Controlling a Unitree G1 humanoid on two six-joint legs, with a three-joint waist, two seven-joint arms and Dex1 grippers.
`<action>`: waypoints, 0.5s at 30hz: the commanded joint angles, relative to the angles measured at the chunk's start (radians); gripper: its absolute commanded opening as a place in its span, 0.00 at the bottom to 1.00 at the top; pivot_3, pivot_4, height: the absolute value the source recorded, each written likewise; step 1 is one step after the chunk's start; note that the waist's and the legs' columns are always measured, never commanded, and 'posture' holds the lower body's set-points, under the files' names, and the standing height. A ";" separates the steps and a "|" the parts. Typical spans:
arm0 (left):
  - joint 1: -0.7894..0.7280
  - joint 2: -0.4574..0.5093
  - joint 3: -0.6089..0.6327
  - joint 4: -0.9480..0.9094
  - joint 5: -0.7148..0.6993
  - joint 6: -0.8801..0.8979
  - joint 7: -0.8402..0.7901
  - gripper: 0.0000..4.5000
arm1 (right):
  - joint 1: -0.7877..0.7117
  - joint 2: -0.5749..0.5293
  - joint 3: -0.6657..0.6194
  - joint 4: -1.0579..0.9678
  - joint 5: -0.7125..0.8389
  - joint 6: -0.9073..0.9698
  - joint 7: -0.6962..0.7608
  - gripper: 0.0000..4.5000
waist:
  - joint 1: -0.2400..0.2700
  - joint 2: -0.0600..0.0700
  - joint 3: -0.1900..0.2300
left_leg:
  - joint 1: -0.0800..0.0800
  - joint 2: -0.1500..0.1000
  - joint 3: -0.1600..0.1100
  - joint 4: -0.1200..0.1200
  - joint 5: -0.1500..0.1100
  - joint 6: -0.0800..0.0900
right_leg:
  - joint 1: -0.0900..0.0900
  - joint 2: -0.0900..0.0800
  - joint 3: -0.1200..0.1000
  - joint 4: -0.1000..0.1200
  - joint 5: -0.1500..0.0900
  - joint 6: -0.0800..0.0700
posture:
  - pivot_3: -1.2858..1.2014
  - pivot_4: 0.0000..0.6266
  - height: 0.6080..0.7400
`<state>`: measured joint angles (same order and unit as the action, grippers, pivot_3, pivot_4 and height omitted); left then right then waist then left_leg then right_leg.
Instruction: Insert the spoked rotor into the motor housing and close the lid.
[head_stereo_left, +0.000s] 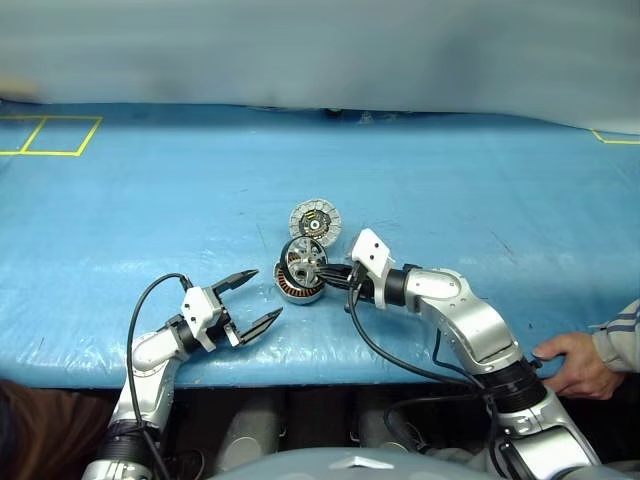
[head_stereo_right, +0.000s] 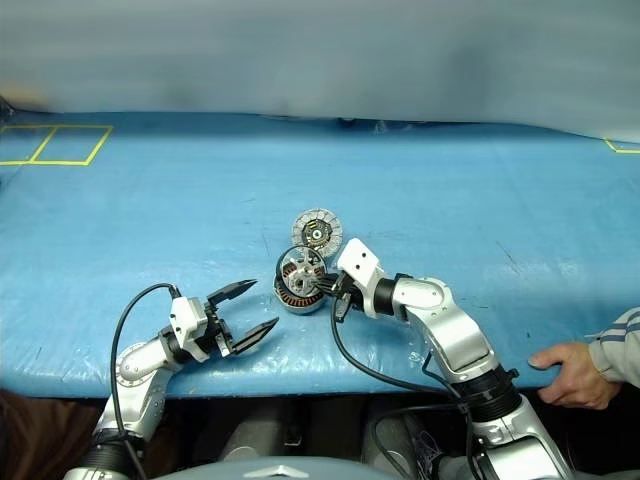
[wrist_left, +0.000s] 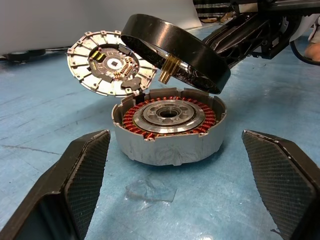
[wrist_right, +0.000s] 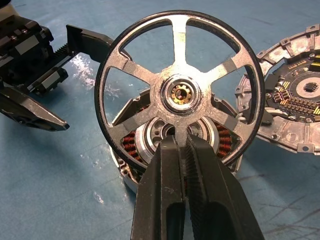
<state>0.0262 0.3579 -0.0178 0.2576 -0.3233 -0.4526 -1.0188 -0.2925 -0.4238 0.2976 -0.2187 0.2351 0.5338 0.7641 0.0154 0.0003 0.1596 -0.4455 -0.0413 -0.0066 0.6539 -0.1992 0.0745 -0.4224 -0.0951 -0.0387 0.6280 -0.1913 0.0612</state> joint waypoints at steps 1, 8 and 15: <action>-0.004 0.003 0.008 -0.002 0.002 -0.027 0.006 1.00 | -0.015 -0.001 -0.001 -0.014 -0.005 -0.018 0.007 0.00 | 0.000 0.000 0.000 | 0.000 0.000 0.000 0.000 0.000 0.000 | 0.000 0.000 0.000 0.000 0.000 0.000 | 0.52 0.24 1.00; -0.001 0.007 0.006 -0.001 0.006 -0.030 0.012 1.00 | -0.012 -0.006 0.008 -0.016 -0.016 -0.018 0.013 0.18 | 0.000 0.000 0.000 | 0.000 0.000 0.000 0.000 0.000 0.000 | 0.000 0.000 0.000 0.000 0.000 0.000 | 0.52 0.24 1.00; 0.005 0.010 0.004 -0.004 0.009 -0.025 0.016 1.00 | -0.007 -0.003 0.010 -0.025 -0.022 -0.021 0.018 0.39 | 0.000 0.000 0.000 | 0.000 0.000 0.000 0.000 0.000 0.000 | 0.000 0.000 0.000 0.000 0.000 0.000 | 0.52 0.24 1.00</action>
<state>0.0283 0.3605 -0.0179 0.2586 -0.3158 -0.4635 -1.0041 -0.2923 -0.4284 0.3097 -0.2089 0.2090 0.5325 0.7766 0.0152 0.0004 0.1596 -0.4454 -0.0412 -0.0065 0.6540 -0.1992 0.0745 -0.4225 -0.0947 -0.0386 0.6282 -0.1911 0.0611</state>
